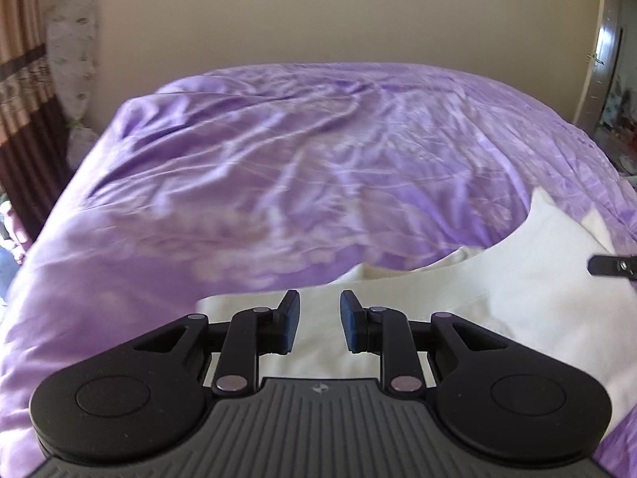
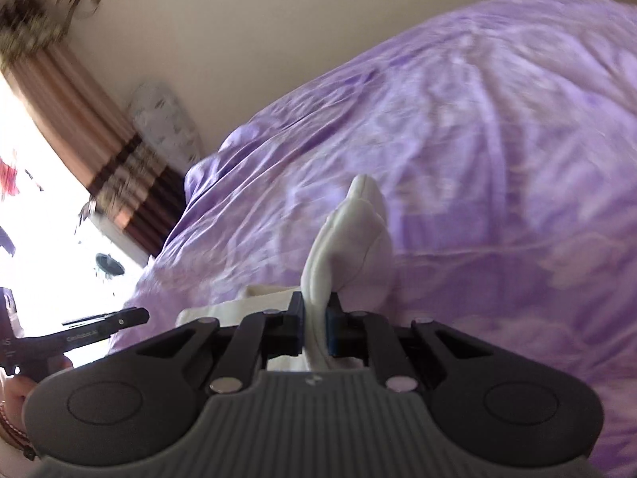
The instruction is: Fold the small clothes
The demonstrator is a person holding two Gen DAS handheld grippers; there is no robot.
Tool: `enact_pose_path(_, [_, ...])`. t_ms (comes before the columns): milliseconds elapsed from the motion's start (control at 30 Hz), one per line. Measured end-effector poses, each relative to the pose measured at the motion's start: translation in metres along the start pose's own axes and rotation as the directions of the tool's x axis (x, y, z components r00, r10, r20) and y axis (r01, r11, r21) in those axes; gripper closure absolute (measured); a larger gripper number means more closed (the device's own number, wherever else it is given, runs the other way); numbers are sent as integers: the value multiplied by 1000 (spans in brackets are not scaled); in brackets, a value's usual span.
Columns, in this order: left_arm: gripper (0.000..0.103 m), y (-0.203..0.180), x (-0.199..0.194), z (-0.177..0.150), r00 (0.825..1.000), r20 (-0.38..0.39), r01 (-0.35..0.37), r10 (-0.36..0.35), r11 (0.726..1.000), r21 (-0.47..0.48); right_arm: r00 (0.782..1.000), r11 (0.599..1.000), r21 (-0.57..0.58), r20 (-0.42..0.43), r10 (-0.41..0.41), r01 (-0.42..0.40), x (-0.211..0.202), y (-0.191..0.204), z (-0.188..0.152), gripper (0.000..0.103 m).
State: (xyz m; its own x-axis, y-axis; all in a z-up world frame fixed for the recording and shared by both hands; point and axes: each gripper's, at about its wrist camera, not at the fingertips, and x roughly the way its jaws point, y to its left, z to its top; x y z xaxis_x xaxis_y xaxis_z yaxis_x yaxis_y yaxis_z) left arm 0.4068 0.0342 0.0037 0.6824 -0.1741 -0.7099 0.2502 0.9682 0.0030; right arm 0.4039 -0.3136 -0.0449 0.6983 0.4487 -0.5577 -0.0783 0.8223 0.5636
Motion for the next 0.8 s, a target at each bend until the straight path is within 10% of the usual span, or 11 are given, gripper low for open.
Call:
enact_pose_path(467, [75,114,-42,-63,1000,-2,9,-9,998,-61,979,995,-101,-199,-40,20,136,187,-41,97])
enact_pose_path(800, [75,150,-34,-84,999,-12,39,-41,992,-120,984,986,-161,-163,-77,51,172,247,-57,97])
